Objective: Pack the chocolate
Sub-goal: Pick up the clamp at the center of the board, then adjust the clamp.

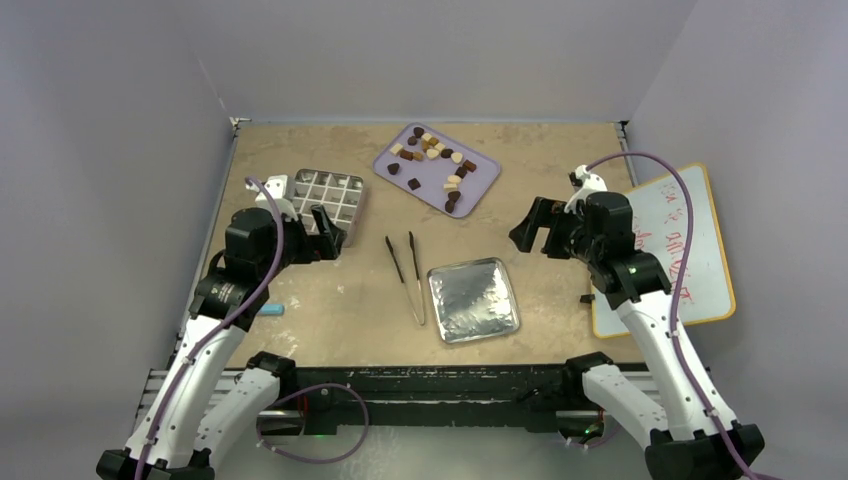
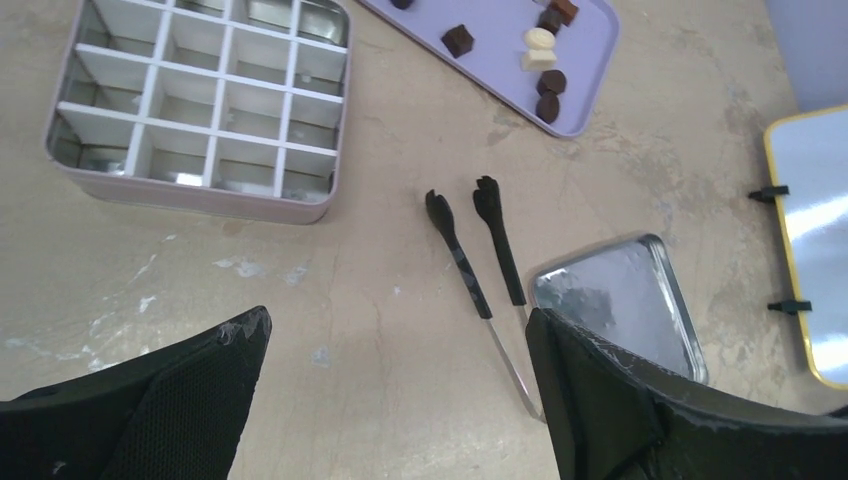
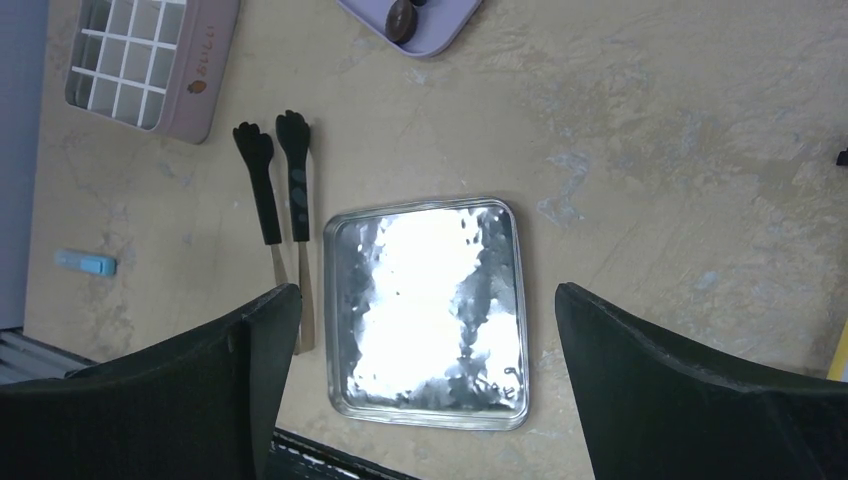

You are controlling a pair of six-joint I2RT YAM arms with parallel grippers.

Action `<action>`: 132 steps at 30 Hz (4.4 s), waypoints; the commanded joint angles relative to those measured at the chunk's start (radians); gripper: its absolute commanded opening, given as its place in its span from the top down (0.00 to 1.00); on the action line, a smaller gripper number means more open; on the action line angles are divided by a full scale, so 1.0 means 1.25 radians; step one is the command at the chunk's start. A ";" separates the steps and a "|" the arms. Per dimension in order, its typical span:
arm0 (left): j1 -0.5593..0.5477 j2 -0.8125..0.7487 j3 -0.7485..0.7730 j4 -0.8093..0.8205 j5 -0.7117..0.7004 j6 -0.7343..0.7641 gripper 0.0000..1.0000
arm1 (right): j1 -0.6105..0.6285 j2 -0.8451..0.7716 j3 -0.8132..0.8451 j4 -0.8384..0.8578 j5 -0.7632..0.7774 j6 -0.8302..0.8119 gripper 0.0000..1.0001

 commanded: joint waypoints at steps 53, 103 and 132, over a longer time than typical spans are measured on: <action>-0.450 0.723 0.108 0.083 -0.317 -0.328 0.30 | 0.000 -0.179 -0.048 -0.031 -0.074 -0.064 0.01; -0.466 0.597 0.151 0.004 -0.315 -0.272 0.67 | 0.000 -0.173 -0.069 0.021 -0.128 -0.031 0.04; -0.466 0.445 0.190 0.078 -0.149 -0.085 0.67 | 0.089 0.098 -0.162 0.453 -0.235 0.540 0.03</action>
